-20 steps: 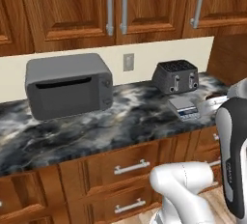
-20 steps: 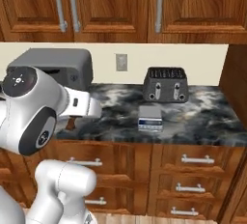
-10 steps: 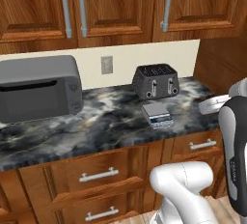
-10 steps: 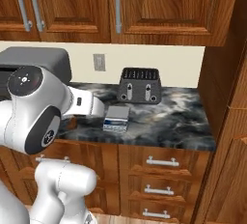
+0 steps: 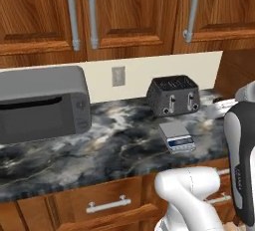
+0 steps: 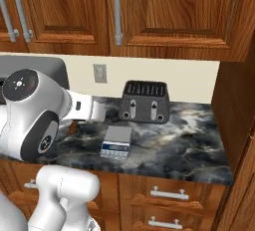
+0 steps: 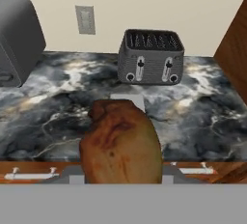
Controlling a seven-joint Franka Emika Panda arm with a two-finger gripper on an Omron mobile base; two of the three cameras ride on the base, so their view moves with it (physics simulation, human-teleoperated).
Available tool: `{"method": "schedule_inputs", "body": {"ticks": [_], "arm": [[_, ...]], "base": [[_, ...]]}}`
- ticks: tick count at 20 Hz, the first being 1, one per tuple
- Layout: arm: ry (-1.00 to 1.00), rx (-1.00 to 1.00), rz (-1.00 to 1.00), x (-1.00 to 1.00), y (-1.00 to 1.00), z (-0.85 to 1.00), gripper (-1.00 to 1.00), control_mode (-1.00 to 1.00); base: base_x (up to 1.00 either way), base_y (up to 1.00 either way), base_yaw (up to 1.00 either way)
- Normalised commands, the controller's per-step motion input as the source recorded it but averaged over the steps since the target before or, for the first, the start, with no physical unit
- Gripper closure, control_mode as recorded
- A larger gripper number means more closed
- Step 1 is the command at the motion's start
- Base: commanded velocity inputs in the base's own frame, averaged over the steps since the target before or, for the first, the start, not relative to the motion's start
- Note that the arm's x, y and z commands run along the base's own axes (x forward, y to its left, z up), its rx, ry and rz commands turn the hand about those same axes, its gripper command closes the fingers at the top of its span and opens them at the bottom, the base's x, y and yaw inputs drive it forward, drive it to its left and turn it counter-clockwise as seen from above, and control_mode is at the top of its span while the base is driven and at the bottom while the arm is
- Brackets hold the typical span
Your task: Take the chicken drumstick from the fridge and place it on the digital scale on the counter by the fridge. Wait a few seconds for a reading, then move it to the plate on the dining counter.
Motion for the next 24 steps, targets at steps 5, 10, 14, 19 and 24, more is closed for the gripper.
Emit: {"method": "schedule_inputs", "body": {"ticks": [5,10,14,19,24], "arm": [[0.00,0.00,0.00,0.00,0.00,0.00,1.00,1.00],[0.00,0.00,0.00,0.00,0.00,0.00,1.00,1.00],[0.00,0.00,0.00,0.00,0.00,0.00,1.00,1.00],[0.00,0.00,0.00,0.00,0.00,0.00,1.00,1.00],[0.03,0.00,0.00,0.05,0.00,0.00,1.00,-1.00]], "base": [[0.44,-0.67,0.21],[0.20,-0.38,0.19],[0.03,-0.06,0.04],[0.00,0.00,0.00],[0.00,0.00,0.00]]}}
